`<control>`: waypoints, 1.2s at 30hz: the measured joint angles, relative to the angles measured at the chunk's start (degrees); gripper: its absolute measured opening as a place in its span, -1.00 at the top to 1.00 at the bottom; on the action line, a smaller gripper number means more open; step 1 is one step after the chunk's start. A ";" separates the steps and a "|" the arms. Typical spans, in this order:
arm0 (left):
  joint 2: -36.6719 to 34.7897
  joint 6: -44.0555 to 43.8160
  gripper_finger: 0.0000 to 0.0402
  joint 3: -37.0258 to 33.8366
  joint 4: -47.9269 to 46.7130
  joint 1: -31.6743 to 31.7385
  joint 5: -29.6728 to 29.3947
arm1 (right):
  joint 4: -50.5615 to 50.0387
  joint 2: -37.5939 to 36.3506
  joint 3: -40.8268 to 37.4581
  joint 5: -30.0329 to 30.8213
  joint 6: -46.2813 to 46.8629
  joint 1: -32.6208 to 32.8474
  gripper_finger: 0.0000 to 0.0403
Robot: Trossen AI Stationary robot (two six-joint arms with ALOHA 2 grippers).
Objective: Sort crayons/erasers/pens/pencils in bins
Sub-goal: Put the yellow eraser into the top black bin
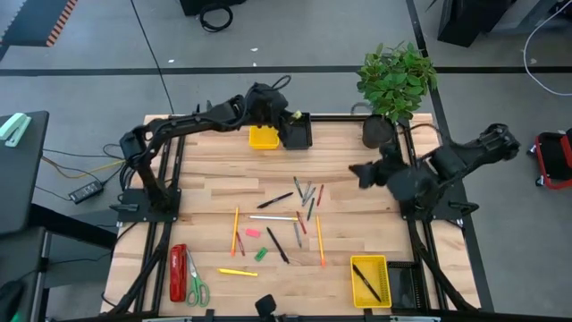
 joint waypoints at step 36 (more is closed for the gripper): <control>20.47 13.49 0.46 9.41 -7.98 1.41 2.34 | 4.52 1.05 0.04 -8.94 7.58 -6.29 0.40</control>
